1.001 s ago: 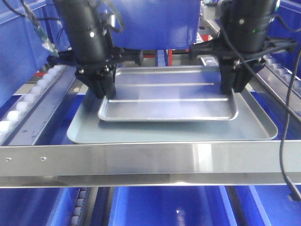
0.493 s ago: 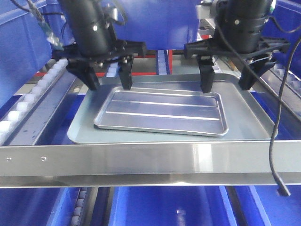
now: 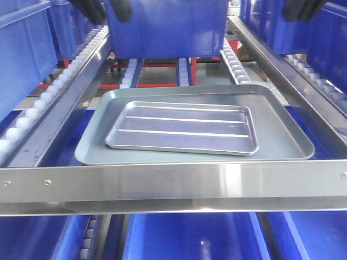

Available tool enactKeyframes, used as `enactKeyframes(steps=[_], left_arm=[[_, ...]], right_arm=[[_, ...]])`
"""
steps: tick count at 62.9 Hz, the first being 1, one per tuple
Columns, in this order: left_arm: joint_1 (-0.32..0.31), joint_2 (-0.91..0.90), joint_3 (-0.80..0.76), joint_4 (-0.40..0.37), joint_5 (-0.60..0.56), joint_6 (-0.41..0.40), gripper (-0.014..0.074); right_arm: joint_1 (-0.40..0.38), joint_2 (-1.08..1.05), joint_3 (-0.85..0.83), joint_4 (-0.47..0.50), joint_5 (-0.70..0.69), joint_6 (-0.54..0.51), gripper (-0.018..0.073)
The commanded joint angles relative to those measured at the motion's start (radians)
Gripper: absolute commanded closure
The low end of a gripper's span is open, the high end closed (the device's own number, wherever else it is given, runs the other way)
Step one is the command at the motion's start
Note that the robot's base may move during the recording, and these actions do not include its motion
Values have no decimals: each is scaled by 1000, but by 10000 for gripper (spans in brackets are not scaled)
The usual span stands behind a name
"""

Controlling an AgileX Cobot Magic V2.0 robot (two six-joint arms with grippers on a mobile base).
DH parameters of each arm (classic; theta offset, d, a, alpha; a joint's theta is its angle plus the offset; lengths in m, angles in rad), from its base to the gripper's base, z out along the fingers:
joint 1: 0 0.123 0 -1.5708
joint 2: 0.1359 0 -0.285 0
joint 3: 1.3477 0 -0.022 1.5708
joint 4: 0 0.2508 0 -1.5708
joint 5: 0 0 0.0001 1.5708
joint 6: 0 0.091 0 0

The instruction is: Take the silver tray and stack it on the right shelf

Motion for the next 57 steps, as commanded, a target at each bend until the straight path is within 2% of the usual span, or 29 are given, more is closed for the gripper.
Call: enactKeyframes(steps=[1,4,18,25,36,49,57], left_arm=[[-8,-153,105,7,-122,0,659],[-8,-207,186,2,-175,0,705],[-8,-426,564,18,-431,0,697],[-8,-538,713,18,-512,0,697],[-22,-752,826,18,-514,11,697],[-88,-1034,834,18,-458,27,697],[-108,-1174,834,18,-435,27,697]], right_arm=[[0,-118,64,-13,-60,-44,510],[0,-157,128,-13,-87,-59,510],[0,-378,450,-13,-275,-85,510],[0,-498,581,-13,-344,-110,510],[0,-700,686,-13,-370,-148,510],[0,-975,698,-13,-366,-167,510],[0,-1123,698,-13,-379,-184,510]])
